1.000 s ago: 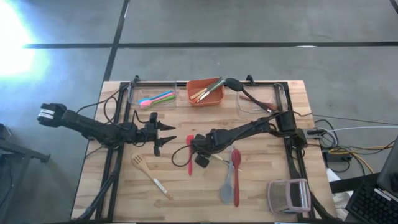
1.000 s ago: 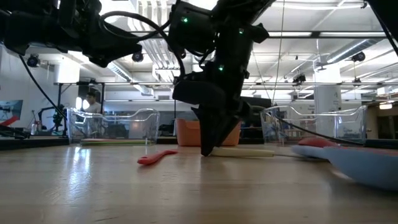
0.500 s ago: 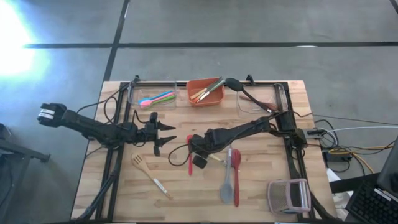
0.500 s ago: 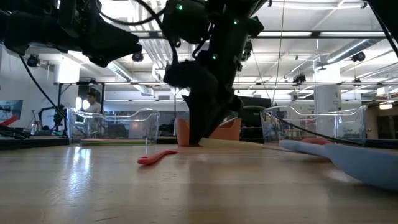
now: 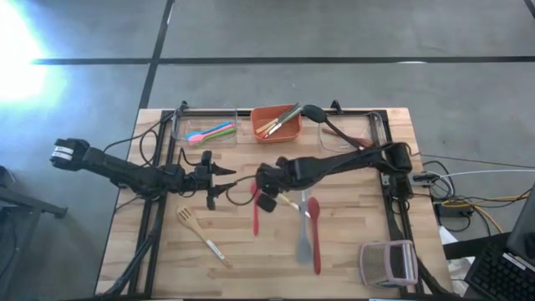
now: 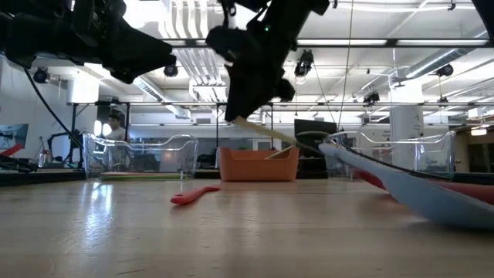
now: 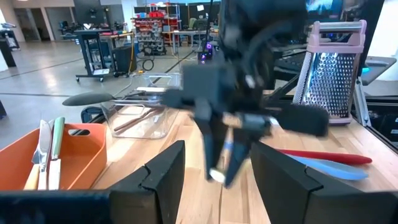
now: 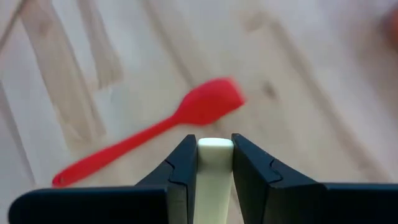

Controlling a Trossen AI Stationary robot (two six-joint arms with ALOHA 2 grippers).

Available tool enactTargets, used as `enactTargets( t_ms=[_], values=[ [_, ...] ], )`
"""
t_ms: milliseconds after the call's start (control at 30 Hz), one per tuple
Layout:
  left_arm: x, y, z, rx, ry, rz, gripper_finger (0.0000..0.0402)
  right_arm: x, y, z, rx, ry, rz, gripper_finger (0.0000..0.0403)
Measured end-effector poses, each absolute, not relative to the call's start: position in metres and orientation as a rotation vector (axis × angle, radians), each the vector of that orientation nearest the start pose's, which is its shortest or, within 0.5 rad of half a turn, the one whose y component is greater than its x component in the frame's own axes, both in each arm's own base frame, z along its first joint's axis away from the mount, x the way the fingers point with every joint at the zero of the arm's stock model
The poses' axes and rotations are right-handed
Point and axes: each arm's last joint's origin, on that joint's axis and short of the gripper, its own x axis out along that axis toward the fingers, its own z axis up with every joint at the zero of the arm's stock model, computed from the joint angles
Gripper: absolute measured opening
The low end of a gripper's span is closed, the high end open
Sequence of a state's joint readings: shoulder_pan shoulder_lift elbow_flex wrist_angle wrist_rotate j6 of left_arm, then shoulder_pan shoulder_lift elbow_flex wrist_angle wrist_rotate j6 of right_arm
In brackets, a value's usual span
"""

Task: Pick & Place Kitchen Items
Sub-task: Put the yellow knife into the orange bin

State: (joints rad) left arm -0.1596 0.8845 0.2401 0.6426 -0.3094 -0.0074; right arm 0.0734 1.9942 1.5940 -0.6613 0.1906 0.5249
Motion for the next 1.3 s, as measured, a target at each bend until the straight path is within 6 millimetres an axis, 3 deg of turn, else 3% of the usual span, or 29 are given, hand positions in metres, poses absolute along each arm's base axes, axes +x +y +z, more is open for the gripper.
enactTargets(
  t_ms=[433, 1000, 1300],
  values=[
    [0.179, -0.020, 0.208, -0.007, 0.001, 0.150, 0.0186, 0.396, -0.030, 0.297, 0.301, 0.767, -0.445, 0.0064],
    [0.179, -0.020, 0.208, -0.007, 0.001, 0.154, 0.0186, 0.386, -0.120, 0.332, 0.171, 0.560, -0.465, 0.0064],
    [0.179, -0.020, 0.208, -0.007, 0.001, 0.154, 0.0186, 0.382, -0.166, 0.356, 0.151, 0.274, -0.473, 0.0064]
  ],
)
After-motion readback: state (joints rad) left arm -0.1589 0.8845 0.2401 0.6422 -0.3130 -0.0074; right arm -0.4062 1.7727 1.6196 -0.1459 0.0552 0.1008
